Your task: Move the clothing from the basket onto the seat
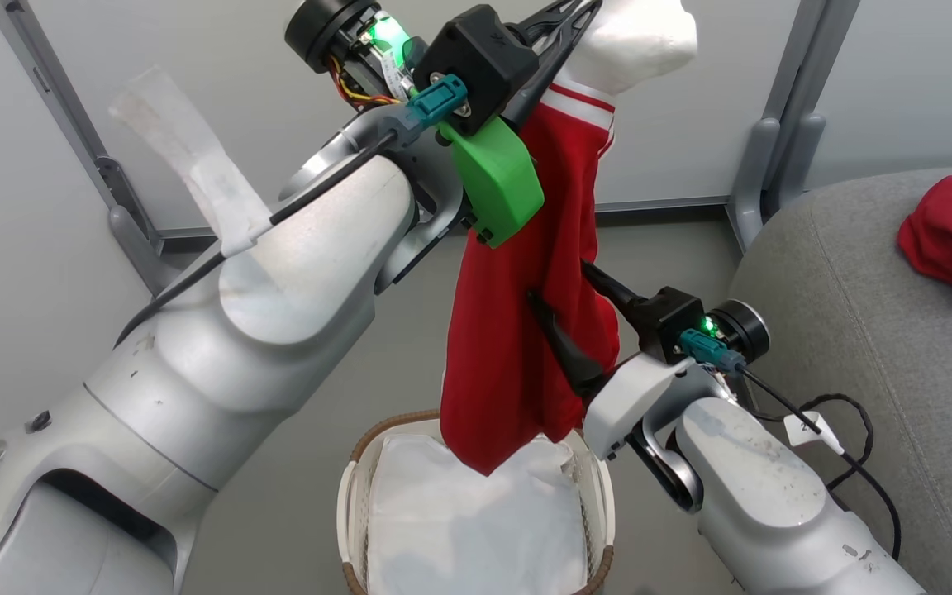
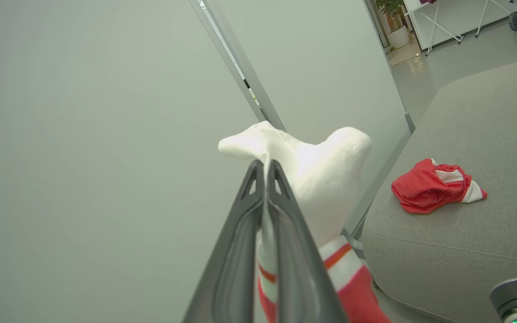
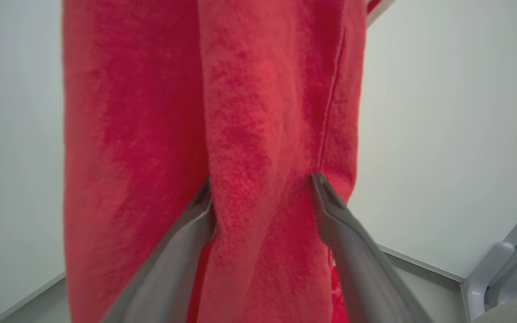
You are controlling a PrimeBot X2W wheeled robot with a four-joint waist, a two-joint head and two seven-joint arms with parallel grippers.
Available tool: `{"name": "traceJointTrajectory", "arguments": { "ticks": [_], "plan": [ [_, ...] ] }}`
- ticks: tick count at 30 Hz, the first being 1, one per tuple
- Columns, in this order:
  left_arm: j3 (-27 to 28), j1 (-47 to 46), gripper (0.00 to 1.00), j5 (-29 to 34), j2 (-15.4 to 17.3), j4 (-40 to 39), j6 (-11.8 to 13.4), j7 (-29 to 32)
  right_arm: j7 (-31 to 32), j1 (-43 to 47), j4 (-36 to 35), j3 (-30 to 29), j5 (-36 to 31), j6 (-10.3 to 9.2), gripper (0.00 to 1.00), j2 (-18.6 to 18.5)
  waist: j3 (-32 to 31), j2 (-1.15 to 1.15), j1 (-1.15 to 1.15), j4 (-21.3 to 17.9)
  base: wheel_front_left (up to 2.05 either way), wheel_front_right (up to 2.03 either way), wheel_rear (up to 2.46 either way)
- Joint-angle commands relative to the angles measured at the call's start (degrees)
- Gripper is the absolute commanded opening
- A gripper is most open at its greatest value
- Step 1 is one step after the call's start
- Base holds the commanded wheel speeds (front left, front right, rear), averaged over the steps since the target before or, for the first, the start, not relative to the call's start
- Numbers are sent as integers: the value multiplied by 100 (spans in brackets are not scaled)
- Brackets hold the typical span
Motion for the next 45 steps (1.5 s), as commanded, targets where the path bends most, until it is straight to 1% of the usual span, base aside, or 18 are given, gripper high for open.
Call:
{"name": "traceJointTrajectory", "arguments": {
  "ticks": [1,2,3,8,15,16,19,21,25,29,33,40,45],
  "plan": [
    [4,-101,0,-54,-27,-37,-3,-21,-1,-124,67,-19,-12,-6,44,-22,2,0,0,25,0,0,0],
    [0,-79,0,-55,-22,-55,0,-27,-1,-171,110,-28,-26,-6,24,-22,4,0,0,31,0,0,0],
    [3,-48,0,-64,-2,-64,5,-39,-1,-206,145,-38,-37,-6,0,-22,7,0,0,29,0,0,0],
    [78,230,0,-182,227,37,96,-14,-1,-332,205,-233,-42,-6,0,-23,41,0,0,-54,0,0,0],
    [229,740,0,-465,565,241,156,-176,-1,-405,96,-607,-183,-6,0,-24,101,0,0,-241,0,0,0],
    [269,828,9,-498,604,254,177,-247,-1,-414,70,-694,-223,-6,0,-23,108,0,0,-267,0,0,0],
    [312,1113,100,-604,688,324,224,-386,-2,-441,16,-978,-354,-6,0,-23,125,0,0,-324,0,0,0],
    [294,1325,100,-684,716,366,188,-451,-1,-461,-21,-1177,-462,-6,0,-23,135,0,0,-364,0,0,0],
    [294,1700,100,-736,749,390,226,-621,-2,-498,-115,-1569,-714,-6,0,-24,149,0,0,-456,0,0,0],
    [293,2071,100,-789,682,402,281,-727,-2,-565,-212,-1996,-983,-6,0,-23,170,0,0,-537,0,0,0],
    [281,2419,100,-778,632,331,340,-781,-2,-488,-410,-2362,-1196,-6,0,-23,230,0,0,-698,0,0,0],
    [282,2878,100,-637,569,40,408,-825,-2,-252,-759,-2790,-1461,-6,0,-21,403,0,0,-1194,0,0,0],
    [403,3128,100,-516,504,-246,468,-823,-2,-111,-945,-2842,-1448,-6,0,-23,570,0,0,-1699,0,0,0]
  ]
}}
